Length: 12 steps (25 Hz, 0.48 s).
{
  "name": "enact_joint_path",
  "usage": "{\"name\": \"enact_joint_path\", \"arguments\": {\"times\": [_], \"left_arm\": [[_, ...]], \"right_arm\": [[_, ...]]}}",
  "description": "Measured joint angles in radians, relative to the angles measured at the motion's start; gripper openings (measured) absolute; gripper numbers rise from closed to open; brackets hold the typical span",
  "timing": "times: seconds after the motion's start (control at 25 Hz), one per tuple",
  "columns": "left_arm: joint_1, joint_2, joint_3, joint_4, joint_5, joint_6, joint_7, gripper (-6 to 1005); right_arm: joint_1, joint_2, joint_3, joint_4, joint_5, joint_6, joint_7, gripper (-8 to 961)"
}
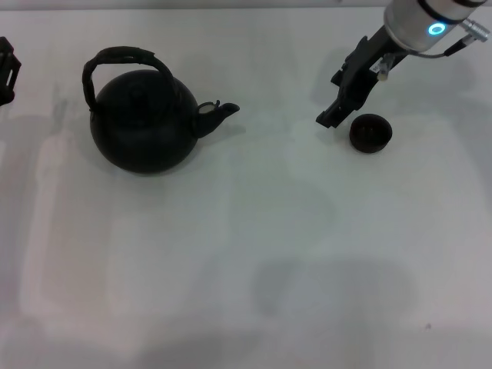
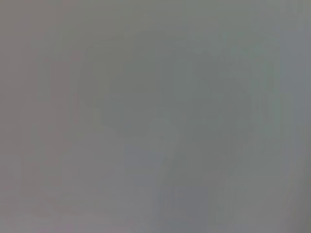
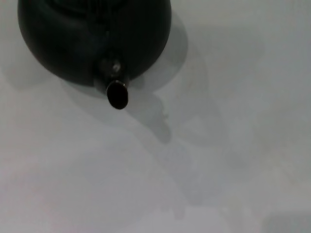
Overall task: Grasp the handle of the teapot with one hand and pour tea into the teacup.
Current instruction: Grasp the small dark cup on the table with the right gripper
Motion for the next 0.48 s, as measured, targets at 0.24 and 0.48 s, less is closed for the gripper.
{"name": "enact_joint_path", "arguments": {"times": [0.24,0.48], "left_arm": [[-0.001,0.001,-0.001,0.001,0.0,0.0,0.0,739],[-0.001,0.003,-0.003,0.003,-0.002,0.0,0.0,739]], "right_arm": [[0.005,0.026,-0.004,0.003,-0.061,0.01,0.03,805],[0.007,0.048,-0.007,0.004,-0.113,0.029,0.043,802]]}}
